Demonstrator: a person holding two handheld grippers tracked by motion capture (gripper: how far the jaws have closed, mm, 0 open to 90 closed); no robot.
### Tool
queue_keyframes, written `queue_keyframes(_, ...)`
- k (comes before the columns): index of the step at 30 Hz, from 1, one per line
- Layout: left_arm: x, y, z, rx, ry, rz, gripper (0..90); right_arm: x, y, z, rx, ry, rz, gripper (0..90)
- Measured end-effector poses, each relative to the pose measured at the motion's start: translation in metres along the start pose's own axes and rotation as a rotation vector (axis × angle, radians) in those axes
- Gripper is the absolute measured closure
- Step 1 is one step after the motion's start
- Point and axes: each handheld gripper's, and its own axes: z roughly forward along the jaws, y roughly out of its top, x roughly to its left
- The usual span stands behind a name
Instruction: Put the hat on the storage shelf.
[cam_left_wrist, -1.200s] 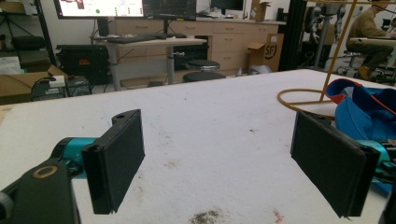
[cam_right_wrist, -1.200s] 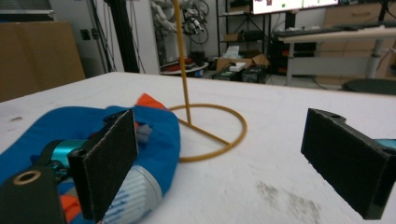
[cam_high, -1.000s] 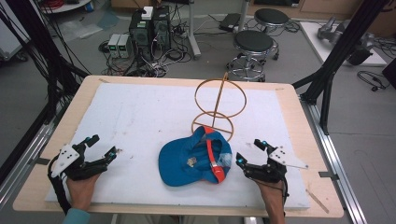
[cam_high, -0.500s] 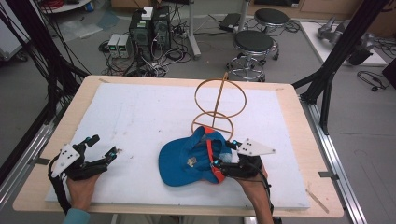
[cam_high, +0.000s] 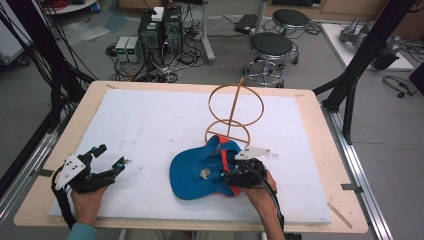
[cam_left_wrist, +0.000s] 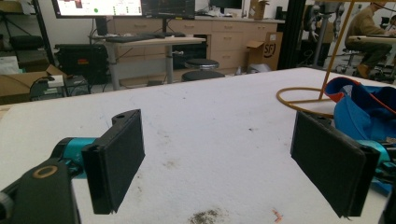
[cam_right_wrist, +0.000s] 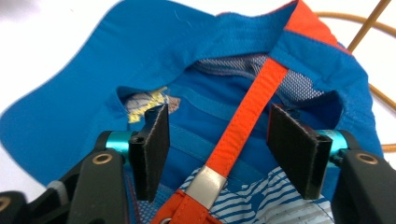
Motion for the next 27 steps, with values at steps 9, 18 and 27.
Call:
queue_keyframes(9, -0.002, 0.000, 0.001, 0.005, 0.004, 0.019, 17.9, 0.002, 0.003, 0.017, 0.072, -0.056, 0.024, 45.7)
queue_keyframes(18, -0.002, 0.000, 0.001, 0.004, 0.003, 0.015, 17.9, 0.000, 0.001, 0.027, 0.136, -0.114, 0.025, 54.8)
queue_keyframes(27, -0.002, 0.000, 0.001, 0.006, 0.004, 0.017, 17.9, -0.001, 0.001, 0.027, 0.143, -0.096, 0.044, 70.9)
